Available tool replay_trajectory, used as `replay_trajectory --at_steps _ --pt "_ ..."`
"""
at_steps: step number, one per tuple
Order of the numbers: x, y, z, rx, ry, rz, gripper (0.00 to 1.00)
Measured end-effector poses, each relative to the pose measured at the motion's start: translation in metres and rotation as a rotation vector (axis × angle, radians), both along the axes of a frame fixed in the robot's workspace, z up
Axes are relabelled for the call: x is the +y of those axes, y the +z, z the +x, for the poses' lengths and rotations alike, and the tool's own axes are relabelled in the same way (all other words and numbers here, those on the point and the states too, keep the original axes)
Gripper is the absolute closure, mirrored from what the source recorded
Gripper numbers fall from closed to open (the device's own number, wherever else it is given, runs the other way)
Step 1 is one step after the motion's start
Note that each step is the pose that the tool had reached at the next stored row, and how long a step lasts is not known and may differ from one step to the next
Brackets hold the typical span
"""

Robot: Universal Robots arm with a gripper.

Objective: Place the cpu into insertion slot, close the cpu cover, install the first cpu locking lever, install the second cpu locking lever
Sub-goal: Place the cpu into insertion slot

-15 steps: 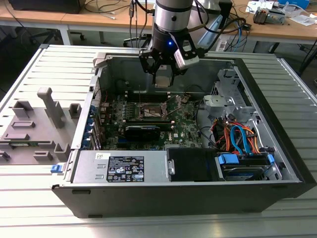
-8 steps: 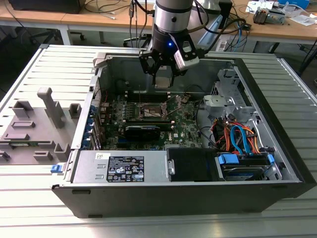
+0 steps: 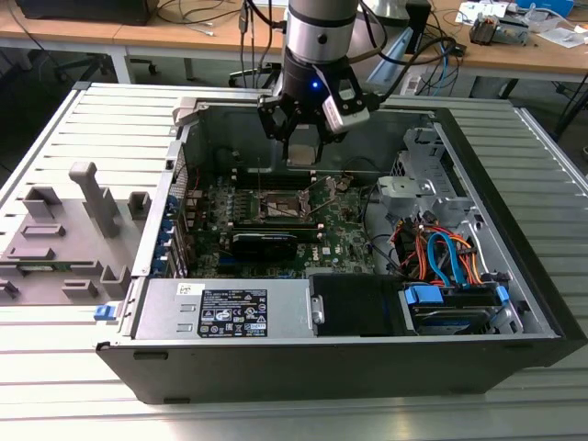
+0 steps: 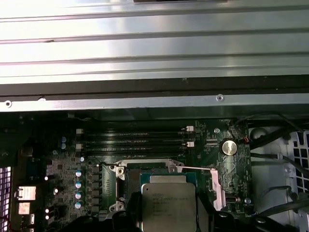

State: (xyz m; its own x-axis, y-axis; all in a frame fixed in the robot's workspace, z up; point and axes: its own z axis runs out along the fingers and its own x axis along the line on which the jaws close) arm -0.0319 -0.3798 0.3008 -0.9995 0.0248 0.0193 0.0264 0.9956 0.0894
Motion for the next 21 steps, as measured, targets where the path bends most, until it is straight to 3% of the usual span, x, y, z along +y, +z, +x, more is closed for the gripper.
replay_trajectory --at_steps 21 --pt "-0.0057 -0.0034 -0.0005 0.0 0.0 0.0 0.45"
